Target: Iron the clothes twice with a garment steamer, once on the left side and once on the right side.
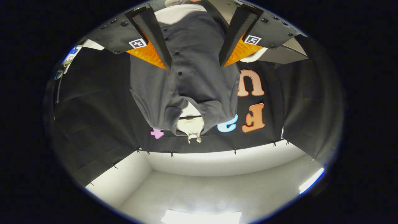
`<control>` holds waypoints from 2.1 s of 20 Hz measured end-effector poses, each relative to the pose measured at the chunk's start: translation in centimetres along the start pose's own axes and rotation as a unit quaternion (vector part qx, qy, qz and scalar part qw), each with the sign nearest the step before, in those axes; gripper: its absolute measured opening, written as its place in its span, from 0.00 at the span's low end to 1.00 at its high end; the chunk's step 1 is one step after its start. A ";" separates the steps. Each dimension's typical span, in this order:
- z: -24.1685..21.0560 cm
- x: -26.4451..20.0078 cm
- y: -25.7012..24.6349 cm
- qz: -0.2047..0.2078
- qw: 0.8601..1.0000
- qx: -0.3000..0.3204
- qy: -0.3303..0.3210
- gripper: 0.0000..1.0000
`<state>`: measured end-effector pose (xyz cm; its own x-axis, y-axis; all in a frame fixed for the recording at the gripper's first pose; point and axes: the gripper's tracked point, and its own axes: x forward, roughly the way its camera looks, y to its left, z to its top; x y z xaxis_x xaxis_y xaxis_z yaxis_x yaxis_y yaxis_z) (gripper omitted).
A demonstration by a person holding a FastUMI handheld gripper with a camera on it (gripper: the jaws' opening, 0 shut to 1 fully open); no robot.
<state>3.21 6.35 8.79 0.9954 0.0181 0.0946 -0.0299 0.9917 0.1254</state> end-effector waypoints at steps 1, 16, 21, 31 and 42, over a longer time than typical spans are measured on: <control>0.2 1.3 1.6 0.009 1.000 -0.006 0.001 0.98; -12.2 19.7 31.9 0.201 0.965 -0.034 0.168 0.98; -21.0 22.4 32.9 0.170 0.948 -0.091 0.251 0.98; -28.1 25.2 30.2 0.106 0.928 -0.118 0.336 0.97; -31.8 25.0 29.8 0.127 0.912 -0.071 0.383 0.61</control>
<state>30.09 40.41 -16.48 0.7314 0.2798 -0.6220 -0.3113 0.9484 0.0605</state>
